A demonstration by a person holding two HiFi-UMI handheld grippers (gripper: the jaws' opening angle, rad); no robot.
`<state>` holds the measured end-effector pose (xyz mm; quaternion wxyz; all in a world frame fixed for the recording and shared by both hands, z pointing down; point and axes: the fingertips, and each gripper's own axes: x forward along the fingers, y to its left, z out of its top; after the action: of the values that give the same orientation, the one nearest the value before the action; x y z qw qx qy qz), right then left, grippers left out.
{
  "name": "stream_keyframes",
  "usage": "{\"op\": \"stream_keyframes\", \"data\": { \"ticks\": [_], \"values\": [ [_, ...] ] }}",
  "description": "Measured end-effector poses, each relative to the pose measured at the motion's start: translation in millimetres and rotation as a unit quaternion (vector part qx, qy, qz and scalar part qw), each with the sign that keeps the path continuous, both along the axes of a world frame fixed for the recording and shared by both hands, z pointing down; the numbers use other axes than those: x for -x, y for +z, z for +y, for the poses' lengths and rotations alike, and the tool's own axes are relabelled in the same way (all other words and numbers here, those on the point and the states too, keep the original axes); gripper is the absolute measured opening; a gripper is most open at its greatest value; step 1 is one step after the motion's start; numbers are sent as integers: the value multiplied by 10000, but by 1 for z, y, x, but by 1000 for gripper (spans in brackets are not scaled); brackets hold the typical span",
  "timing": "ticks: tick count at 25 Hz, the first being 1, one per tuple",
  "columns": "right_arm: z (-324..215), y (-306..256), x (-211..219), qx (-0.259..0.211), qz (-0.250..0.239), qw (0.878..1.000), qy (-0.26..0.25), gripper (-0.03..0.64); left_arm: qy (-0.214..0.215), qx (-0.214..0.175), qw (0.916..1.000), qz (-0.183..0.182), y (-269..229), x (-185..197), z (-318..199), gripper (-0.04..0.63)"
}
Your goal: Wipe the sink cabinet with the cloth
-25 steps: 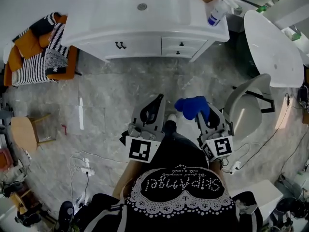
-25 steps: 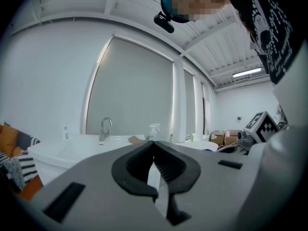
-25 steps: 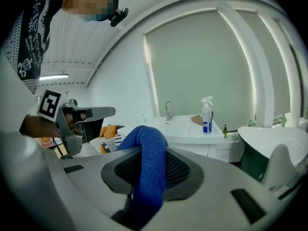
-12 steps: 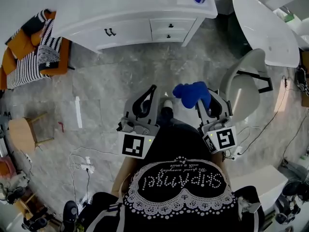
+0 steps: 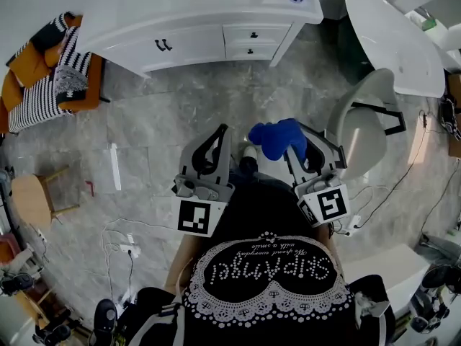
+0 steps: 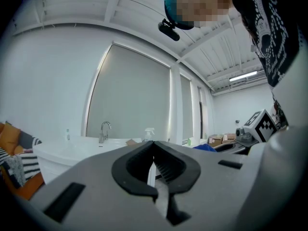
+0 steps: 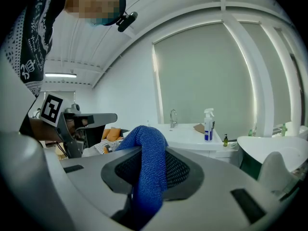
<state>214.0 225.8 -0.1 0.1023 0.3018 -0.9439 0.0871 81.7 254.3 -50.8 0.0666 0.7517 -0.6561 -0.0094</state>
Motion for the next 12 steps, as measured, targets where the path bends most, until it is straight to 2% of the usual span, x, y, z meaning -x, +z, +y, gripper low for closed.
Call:
{"op": "stream_keyframes", "data": {
  "ticks": [12],
  "values": [
    [8,3,-27,-154,76,9997,-144,114,-122,-170,9998,-17,-2,-24,16,5]
  ]
}}
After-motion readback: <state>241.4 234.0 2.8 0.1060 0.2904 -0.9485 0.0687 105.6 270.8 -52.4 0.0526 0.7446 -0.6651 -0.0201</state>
